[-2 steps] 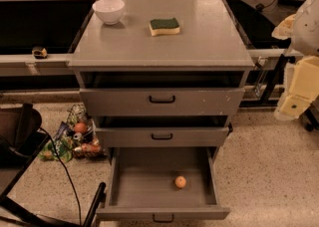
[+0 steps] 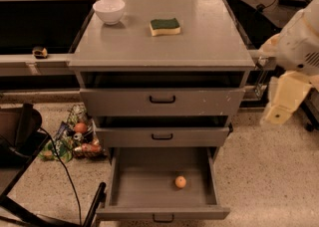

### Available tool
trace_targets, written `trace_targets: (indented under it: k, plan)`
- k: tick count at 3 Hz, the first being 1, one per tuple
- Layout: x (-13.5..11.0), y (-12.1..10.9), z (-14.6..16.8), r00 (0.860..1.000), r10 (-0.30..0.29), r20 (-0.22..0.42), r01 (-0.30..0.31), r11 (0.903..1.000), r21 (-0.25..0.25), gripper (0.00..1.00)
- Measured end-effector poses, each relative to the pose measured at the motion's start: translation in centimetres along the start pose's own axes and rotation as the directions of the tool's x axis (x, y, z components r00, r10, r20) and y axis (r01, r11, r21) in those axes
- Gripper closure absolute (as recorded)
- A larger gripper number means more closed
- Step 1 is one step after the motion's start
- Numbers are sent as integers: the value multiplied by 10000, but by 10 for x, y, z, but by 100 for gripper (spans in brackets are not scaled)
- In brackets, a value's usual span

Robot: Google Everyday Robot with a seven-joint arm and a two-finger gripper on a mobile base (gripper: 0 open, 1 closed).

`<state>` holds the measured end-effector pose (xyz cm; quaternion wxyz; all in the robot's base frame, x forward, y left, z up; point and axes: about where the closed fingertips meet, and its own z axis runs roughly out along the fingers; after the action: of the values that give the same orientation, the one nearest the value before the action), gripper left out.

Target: Pick orange from bottom drawer and place on counter

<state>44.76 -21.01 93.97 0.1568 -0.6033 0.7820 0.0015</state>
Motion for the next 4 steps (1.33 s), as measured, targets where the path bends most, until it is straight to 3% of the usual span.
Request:
trace_targets:
  k: [1, 2, 3, 4]
  plan:
    - [2, 7, 67, 9955, 28, 948, 48, 9968, -802, 0]
    - [0, 18, 123, 9823, 35, 1874, 122, 9965, -823, 0]
    - [-5, 4, 126, 9785, 30, 2063, 13, 9998, -206, 0]
    - [-5, 4, 126, 9785, 29, 2064, 14, 9998, -207, 0]
